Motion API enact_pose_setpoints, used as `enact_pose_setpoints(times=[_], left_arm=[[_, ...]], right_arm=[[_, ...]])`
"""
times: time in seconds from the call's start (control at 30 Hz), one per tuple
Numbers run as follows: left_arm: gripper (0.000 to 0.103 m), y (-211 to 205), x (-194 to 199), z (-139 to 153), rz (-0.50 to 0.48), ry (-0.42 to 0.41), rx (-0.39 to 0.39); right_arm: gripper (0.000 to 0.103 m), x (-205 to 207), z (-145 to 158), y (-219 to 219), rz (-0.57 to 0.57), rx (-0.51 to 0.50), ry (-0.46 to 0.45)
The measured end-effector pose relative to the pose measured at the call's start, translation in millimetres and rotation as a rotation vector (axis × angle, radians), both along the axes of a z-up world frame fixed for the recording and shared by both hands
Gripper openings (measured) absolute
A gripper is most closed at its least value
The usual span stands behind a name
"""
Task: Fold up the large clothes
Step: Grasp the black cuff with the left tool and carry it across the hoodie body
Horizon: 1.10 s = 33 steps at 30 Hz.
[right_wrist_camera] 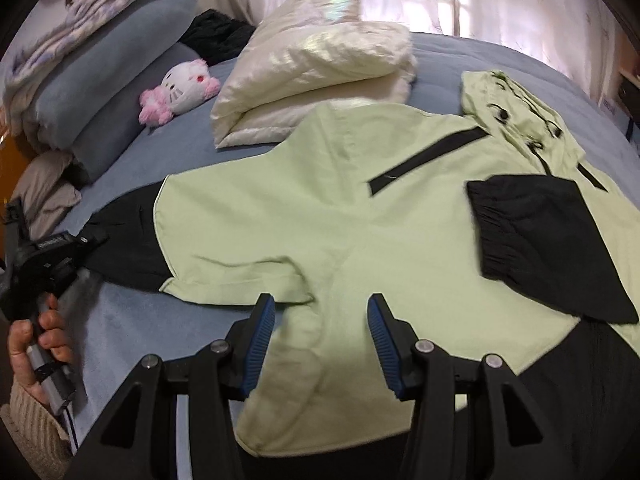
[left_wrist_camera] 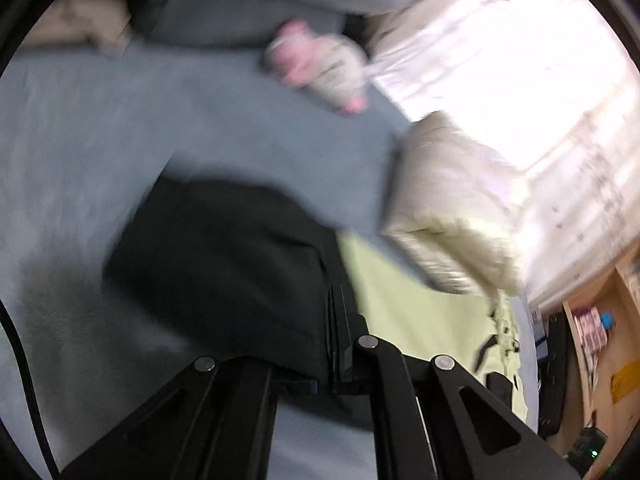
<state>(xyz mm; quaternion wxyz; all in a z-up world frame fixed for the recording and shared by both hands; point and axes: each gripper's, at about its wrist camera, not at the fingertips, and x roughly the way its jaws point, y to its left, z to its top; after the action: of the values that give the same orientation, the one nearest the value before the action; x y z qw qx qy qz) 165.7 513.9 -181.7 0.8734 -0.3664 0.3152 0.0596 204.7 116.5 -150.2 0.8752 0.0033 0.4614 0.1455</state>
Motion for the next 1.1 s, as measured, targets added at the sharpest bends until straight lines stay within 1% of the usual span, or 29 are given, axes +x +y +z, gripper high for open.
enact_pose_setpoints(times=[0.03, 0.1, 0.13, 0.23, 0.27, 0.33, 0.37, 0.43, 0.47, 0.5, 0.6, 0.67, 0.73, 0.77, 0.8, 0.83, 0.87, 0.93, 0.97, 1.0, 1.03, 1.1], left_arm=[[0.002, -16.5, -0.6, 21.1, -0.019, -0.031, 0.039], [0.002, -45.1, -3.1, 54.4, -0.061, -0.081, 0.092], [0.002, -68.0, -3.2, 75.2, -0.098, -0.112, 0.119], [0.002, -128.3, 0.7, 115.6, -0.18, -0.161, 0.185], [0.002, -156.1, 2.5, 129.2, -0.217, -0.175, 0.219], [0.002, -198.7, 5.7, 144.1, -0.28, -0.184, 0.263], [0.002, -226.7, 8.5, 149.9, -0.322, -0.184, 0.286], [0.002, -272.2, 11.8, 153.7, -0.393, -0.177, 0.313], [0.002, -290.7, 15.6, 152.7, -0.416, -0.172, 0.322], [0.002, -317.8, 19.6, 148.4, -0.449, -0.158, 0.337], [0.002, -389.3, 26.8, 126.4, -0.523, -0.114, 0.383], [0.002, -436.5, 30.8, 105.3, -0.571, -0.081, 0.42], [0.004, -471.1, 33.9, 83.7, -0.616, -0.039, 0.459], [0.005, -488.8, 29.4, 68.1, -0.644, -0.001, 0.481], [0.007, -499.8, 30.8, 55.6, -0.675, 0.031, 0.483], [0.011, -511.3, 32.2, 43.5, -0.711, 0.07, 0.477], [0.015, -512.9, 32.2, 31.3, -0.733, 0.103, 0.472], [0.036, -514.9, 28.3, 20.3, -0.767, 0.151, 0.449], [0.044, -512.0, 25.6, 18.1, -0.78, 0.169, 0.426], [0.06, -511.8, 23.9, 18.0, -0.785, 0.177, 0.41], [0.067, -509.8, 20.5, 20.1, -0.78, 0.176, 0.395], [0.067, -504.6, 16.1, 28.0, -0.782, 0.16, 0.372]], right_arm=[[0.048, -1.9, 2.4, -7.9, -0.01, 0.011, 0.0], [0.048, -5.8, 9.7, -28.6, -0.037, 0.038, -0.003], [0.048, -7.4, 13.2, -37.5, -0.048, 0.048, -0.007], [0.048, -15.4, 27.2, -74.6, -0.095, 0.089, -0.029], [0.048, -19.0, 31.6, -87.7, -0.113, 0.102, -0.039], [0.048, -26.8, 37.7, -114.8, -0.15, 0.126, -0.058], [0.048, -31.4, 40.2, -130.4, -0.172, 0.137, -0.068], [0.048, -39.1, 42.4, -160.2, -0.216, 0.154, -0.083], [0.048, -43.1, 42.2, -176.5, -0.24, 0.16, -0.09], [0.048, -46.4, 41.2, -189.3, -0.26, 0.163, -0.093], [0.048, -53.5, 38.4, -236.0, -0.339, 0.186, -0.088], [0.048, -58.1, 35.5, -261.0, -0.384, 0.211, -0.08], [0.048, -61.2, 30.6, -287.2, -0.427, 0.244, -0.064], [0.049, -62.3, 27.9, -297.0, -0.441, 0.256, -0.052], [0.049, -62.9, 26.4, -303.2, -0.447, 0.264, -0.046], [0.049, -64.2, 25.3, -309.3, -0.449, 0.272, -0.045], [0.049, -65.1, 24.6, -315.8, -0.447, 0.274, -0.05], [0.049, -68.4, 23.5, -321.7, -0.435, 0.277, -0.057], [0.049, -68.4, 23.0, -324.0, -0.424, 0.285, -0.059], [0.049, -69.0, 22.2, -324.7, -0.418, 0.291, -0.06], [0.049, -68.6, 21.6, -326.0, -0.41, 0.3, -0.059], [0.049, -69.6, 21.5, -327.2, -0.399, 0.316, -0.06]])
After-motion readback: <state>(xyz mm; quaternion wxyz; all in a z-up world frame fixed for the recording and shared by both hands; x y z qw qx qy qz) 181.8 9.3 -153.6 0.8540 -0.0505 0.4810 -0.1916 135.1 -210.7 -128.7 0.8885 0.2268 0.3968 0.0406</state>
